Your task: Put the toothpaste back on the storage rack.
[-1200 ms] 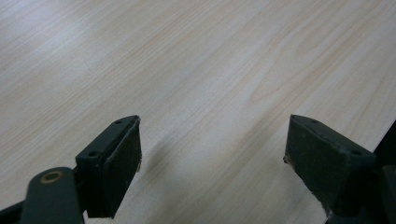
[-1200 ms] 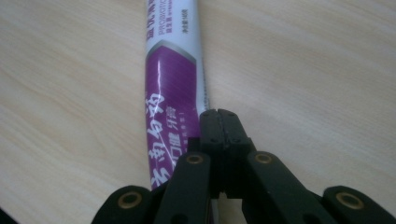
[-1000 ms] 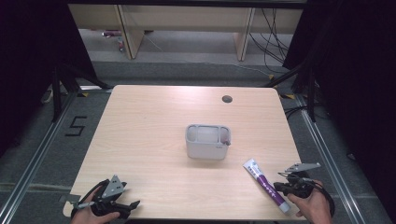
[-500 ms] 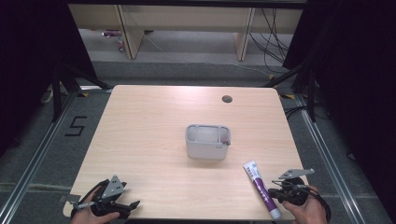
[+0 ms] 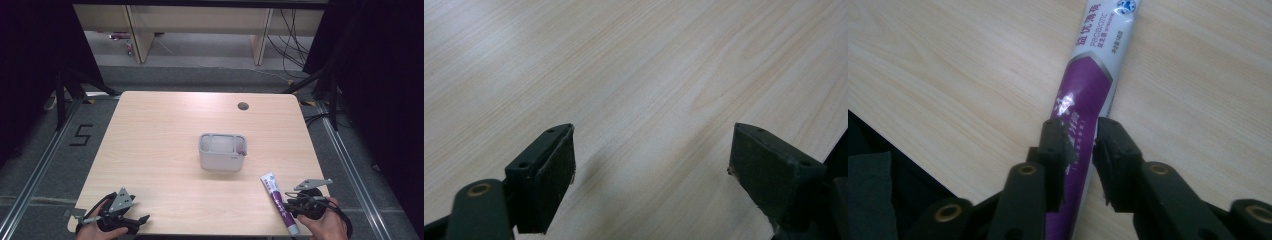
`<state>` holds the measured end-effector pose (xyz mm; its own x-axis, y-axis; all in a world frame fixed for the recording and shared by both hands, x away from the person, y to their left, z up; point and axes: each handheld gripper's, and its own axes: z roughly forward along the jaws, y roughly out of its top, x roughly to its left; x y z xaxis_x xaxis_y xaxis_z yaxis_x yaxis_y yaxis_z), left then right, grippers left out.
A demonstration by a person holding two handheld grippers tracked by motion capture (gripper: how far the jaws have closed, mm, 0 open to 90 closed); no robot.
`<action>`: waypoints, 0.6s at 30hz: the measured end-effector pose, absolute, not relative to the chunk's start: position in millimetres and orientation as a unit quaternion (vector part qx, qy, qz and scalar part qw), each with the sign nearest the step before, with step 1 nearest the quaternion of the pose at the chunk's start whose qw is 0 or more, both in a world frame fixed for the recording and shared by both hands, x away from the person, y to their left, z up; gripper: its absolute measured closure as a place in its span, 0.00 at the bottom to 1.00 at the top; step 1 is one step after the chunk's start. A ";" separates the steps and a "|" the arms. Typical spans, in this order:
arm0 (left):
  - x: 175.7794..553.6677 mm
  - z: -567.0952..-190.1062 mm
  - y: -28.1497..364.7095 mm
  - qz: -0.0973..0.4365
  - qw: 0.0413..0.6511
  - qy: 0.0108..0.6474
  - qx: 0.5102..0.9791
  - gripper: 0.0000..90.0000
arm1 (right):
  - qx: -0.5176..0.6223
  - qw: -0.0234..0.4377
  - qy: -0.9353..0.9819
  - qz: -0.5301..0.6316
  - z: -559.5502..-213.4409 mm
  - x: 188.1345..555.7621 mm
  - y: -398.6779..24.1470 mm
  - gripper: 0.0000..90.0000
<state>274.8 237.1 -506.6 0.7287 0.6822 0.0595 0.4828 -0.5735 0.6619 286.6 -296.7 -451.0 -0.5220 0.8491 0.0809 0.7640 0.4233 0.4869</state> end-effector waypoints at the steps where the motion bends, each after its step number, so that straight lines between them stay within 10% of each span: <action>1: 274.5 -506.8 236.8 0.156 0.321 0.334 0.872 0.20 | 0.480 0.088 0.841 0.233 -449.8 286.8 -294.7 0.75; 18: 274.8 -506.6 237.4 0.155 0.322 0.334 0.872 0.20 | 0.477 0.086 0.859 0.166 -456.1 299.1 -270.0 0.61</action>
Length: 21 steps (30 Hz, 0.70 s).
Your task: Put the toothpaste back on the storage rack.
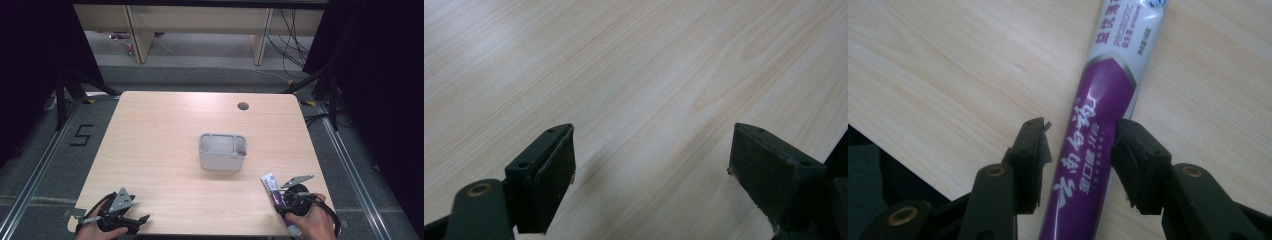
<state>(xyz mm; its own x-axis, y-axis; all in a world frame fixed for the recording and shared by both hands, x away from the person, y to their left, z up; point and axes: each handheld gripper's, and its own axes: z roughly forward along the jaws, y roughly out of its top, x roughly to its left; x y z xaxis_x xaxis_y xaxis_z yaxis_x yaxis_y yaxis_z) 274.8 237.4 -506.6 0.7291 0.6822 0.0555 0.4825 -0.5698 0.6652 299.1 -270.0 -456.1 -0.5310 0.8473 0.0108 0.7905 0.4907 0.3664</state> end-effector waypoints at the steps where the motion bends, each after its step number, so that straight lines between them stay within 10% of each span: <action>1: 274.8 -506.3 237.5 0.155 0.321 0.333 0.873 0.20 | 0.475 0.088 0.861 0.161 -458.0 300.7 -269.3 0.61; 21: 274.9 -506.5 237.7 0.153 0.321 0.332 0.874 0.20 | 0.481 0.071 0.868 0.096 -473.6 325.7 -268.8 0.61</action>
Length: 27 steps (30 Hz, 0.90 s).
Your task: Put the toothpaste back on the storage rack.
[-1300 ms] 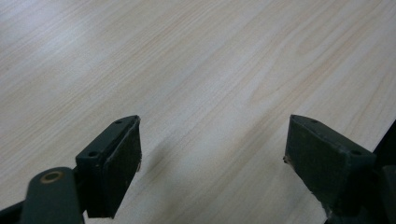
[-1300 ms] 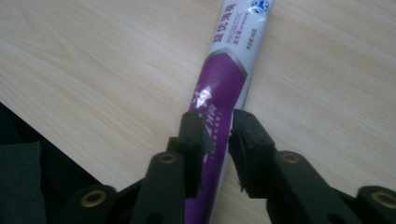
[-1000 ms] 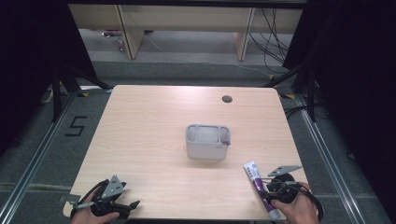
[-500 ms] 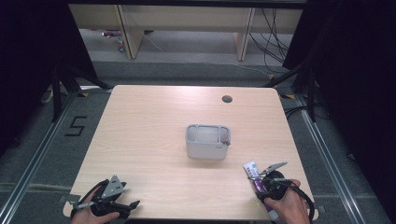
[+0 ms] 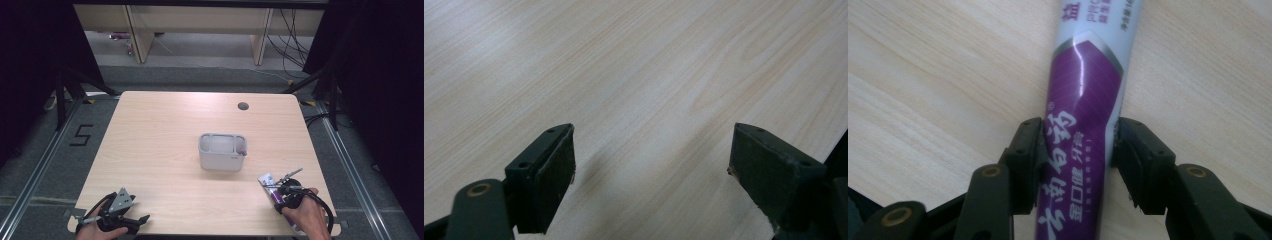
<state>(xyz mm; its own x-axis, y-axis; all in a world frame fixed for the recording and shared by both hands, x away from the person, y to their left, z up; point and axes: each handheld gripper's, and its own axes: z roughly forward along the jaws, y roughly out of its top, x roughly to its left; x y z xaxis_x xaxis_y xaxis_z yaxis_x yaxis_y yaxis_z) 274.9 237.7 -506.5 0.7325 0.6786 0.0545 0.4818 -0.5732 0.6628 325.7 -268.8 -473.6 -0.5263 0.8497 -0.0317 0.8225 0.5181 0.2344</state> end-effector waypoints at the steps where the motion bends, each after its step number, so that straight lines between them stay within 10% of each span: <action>1: 274.8 -506.9 237.2 0.154 0.323 0.335 0.872 0.20 | 0.485 0.069 0.867 0.092 -474.4 326.5 -268.5 0.61; 17: 274.9 -507.2 237.5 0.156 0.320 0.334 0.873 0.20 | 0.493 0.016 0.867 0.068 -470.8 347.7 -272.7 0.65; 27: 274.7 -506.6 237.9 0.153 0.320 0.330 0.875 0.20 | 0.483 0.023 0.873 0.060 -467.6 359.7 -282.0 0.84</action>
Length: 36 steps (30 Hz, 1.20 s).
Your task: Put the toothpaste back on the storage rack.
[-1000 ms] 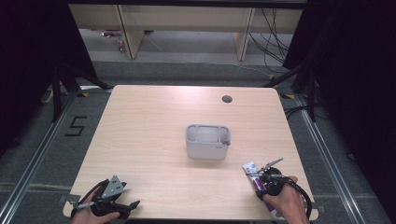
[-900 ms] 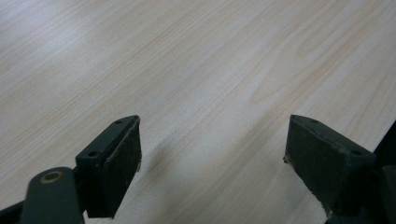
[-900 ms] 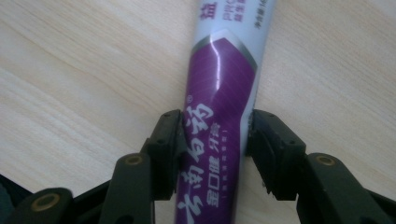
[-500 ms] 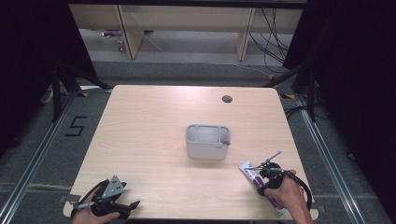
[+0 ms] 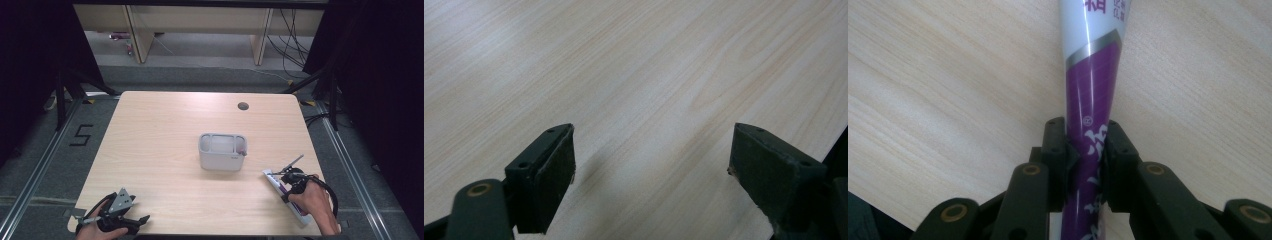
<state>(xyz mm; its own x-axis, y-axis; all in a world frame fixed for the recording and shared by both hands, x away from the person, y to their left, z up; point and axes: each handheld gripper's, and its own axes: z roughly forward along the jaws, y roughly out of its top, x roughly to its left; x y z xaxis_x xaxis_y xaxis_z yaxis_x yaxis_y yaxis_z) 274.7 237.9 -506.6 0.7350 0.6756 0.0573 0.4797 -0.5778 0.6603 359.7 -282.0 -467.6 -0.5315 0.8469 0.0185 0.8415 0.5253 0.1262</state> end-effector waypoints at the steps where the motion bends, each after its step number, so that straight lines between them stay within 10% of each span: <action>1: 274.7 -507.0 237.7 0.155 0.319 0.332 0.874 0.20 | 0.485 0.015 0.872 0.066 -467.9 359.5 -281.8 0.84; 36: 274.5 -507.5 237.1 0.152 0.326 0.341 0.869 0.20 | 0.476 0.067 0.843 0.242 -420.1 350.9 -307.4 0.84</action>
